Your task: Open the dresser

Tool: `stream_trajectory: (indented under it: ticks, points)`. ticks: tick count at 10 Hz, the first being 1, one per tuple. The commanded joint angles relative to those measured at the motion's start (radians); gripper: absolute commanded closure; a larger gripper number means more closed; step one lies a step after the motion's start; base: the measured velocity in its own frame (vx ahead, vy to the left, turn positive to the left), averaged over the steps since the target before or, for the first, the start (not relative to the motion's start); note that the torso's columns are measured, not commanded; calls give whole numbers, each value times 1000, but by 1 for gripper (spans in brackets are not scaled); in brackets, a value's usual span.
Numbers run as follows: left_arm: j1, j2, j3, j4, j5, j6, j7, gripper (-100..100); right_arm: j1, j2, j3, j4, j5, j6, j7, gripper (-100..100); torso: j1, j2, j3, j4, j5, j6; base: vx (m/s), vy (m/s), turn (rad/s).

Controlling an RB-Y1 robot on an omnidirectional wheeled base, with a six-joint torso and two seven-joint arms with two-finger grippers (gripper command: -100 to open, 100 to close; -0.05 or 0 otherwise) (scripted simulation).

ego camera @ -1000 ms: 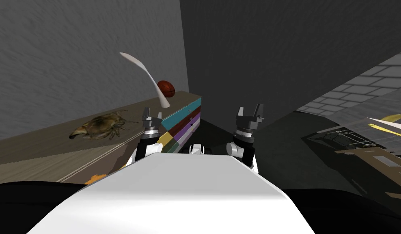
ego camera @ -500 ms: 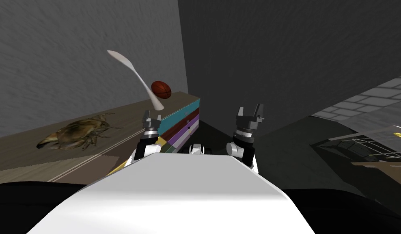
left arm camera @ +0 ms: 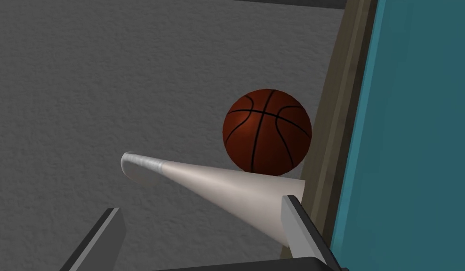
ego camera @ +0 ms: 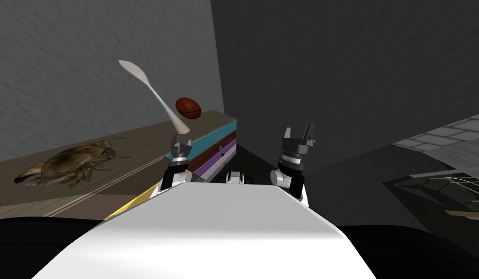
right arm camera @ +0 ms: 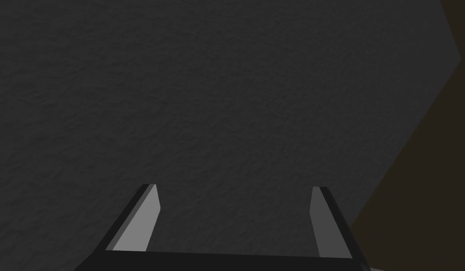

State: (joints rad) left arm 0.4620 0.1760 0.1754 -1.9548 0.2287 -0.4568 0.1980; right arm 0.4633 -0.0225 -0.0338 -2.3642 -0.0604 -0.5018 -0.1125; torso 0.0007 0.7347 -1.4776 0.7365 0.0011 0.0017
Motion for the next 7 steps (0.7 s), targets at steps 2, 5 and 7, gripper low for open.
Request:
stream_trajectory:
  ticks: [2,5,7]
  points:
    - [-10,-6,22,58,34,17,16,-100,0,0,0,0,0,0,0,0,2,-7,-4,-4,3,4,115,-131,89]
    - [-17,-16,43,110,66,29,31,-100,0,0,0,0,0,0,0,0,4,-17,-9,-9,7,8,119,-133,81]
    - [-23,-25,59,148,89,38,41,-100,0,0,0,0,0,0,0,0,3,-20,-11,-10,7,10,112,-162,86]
